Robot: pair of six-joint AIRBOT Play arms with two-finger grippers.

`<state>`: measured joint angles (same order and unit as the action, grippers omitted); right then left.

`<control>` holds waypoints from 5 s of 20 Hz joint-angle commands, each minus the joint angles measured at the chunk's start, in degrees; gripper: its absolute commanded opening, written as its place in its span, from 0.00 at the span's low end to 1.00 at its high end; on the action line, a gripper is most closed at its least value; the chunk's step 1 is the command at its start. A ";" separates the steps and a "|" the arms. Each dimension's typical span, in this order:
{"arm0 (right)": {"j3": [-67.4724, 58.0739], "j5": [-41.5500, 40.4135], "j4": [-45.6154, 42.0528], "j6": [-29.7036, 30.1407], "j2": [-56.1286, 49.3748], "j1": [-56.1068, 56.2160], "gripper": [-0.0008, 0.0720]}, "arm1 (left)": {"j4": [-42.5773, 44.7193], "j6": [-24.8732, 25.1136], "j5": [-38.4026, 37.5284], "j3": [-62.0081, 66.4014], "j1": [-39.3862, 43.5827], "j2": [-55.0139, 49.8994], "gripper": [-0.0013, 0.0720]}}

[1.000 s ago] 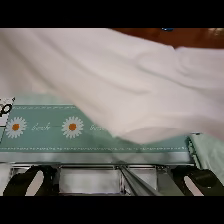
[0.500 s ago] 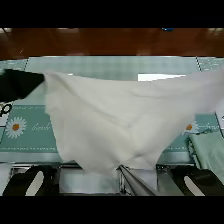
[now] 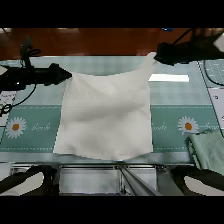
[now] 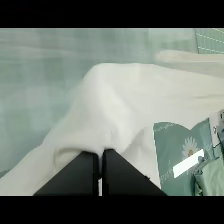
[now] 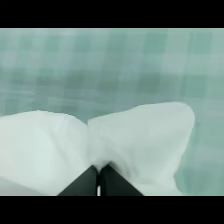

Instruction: Fold the shirts.

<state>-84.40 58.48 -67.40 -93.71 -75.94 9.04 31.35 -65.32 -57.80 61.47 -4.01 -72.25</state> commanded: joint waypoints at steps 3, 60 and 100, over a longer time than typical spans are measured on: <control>0.11 -1.36 2.91 -1.55 -10.91 -2.80 0.57 | 0.11 0.15 -0.20 5.16 -0.07 -12.44 0.05; -26.67 19.34 11.10 6.40 -39.04 -21.92 0.58 | 0.31 0.09 -2.21 -3.61 11.19 -12.72 0.05; 26.93 6.75 32.70 20.24 3.41 -2.45 0.04 | -12.31 1.66 -10.71 9.60 -0.81 -7.67 0.05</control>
<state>-46.41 62.02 -32.56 -72.60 -73.69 6.57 25.19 -63.70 -66.04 66.15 -1.72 -82.72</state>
